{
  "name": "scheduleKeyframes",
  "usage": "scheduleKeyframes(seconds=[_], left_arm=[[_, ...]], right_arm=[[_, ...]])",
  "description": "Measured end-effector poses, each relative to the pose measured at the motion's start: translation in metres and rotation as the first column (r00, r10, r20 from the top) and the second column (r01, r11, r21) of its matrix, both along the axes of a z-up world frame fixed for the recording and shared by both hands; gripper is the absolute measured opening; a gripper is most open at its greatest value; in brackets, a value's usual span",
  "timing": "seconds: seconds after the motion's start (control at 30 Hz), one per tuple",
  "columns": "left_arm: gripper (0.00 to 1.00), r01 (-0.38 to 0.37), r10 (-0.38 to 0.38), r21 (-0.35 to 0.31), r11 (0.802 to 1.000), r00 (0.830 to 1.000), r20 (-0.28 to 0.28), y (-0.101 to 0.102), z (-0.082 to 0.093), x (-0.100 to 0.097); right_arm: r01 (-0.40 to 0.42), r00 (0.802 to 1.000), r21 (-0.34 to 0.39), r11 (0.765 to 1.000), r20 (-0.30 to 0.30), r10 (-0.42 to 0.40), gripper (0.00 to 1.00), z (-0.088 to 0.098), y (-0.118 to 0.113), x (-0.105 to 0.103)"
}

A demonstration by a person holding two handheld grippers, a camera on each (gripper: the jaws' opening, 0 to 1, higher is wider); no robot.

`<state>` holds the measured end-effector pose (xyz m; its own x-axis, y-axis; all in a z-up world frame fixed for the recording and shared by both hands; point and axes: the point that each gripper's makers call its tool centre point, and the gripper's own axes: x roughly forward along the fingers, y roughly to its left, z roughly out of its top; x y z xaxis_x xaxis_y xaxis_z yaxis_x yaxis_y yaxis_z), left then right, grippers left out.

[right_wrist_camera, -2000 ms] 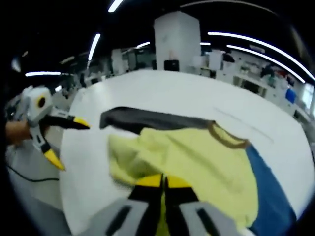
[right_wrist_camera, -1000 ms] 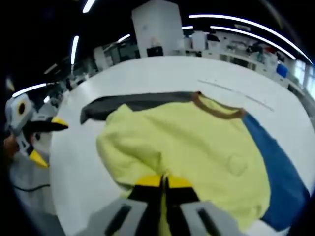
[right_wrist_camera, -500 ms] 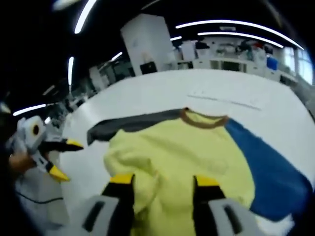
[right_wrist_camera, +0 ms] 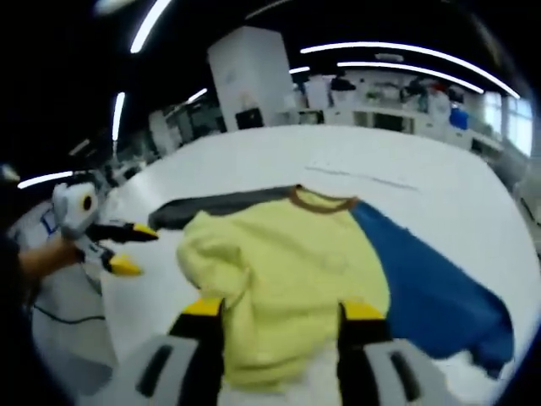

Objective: Fold the garment on the visible template until the final outline fits inside the template.

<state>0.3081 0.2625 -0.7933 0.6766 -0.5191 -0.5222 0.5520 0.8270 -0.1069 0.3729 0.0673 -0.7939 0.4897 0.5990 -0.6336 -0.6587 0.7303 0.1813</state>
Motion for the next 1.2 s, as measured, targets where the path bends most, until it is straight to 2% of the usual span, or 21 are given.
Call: scheduleKeyframes(seconds=[0.2,0.33,0.43,0.6,0.7,0.87,1.03,1.2], left_arm=[[0.36,-0.008,0.008,-0.001,1.0,1.0,0.0,0.002,-0.009,0.006],[0.34,-0.023,0.022,-0.023,0.999,1.0,-0.021,-0.004,-0.011,0.01],[0.31,-0.023,0.022,-0.018,1.0,0.999,-0.039,-0.008,-0.018,0.011],[0.3,-0.02,0.019,-0.011,1.0,0.999,-0.05,-0.01,-0.026,0.017],[0.3,-0.03,0.028,-0.023,0.999,0.998,-0.058,-0.015,-0.026,0.02],[0.23,-0.038,0.033,-0.059,0.998,0.996,-0.081,-0.018,-0.031,0.027],[0.14,-0.03,0.021,-0.094,0.995,0.996,-0.091,-0.022,-0.034,0.033],[0.1,-0.029,0.017,-0.118,0.993,0.994,-0.104,-0.022,-0.035,0.035]], right_arm=[[0.004,0.999,-0.019,1.0,-0.04,-0.005,0.48,-0.01,-0.017,-0.02],[0.03,0.997,-0.005,1.0,-0.072,-0.031,0.47,-0.015,-0.028,-0.03],[0.033,0.995,-0.004,0.999,-0.095,-0.033,0.44,-0.025,-0.035,-0.031],[0.041,0.993,0.001,0.999,-0.113,-0.04,0.38,-0.032,-0.04,-0.035],[0.023,0.994,-0.02,1.0,-0.108,-0.025,0.34,-0.037,-0.042,-0.038],[0.005,0.995,-0.044,0.999,-0.097,-0.01,0.28,-0.042,-0.039,-0.047],[-0.02,0.997,-0.074,0.997,-0.082,0.014,0.2,-0.048,-0.034,-0.047],[-0.045,0.997,-0.1,0.994,-0.064,0.039,0.11,-0.05,-0.028,-0.046]])
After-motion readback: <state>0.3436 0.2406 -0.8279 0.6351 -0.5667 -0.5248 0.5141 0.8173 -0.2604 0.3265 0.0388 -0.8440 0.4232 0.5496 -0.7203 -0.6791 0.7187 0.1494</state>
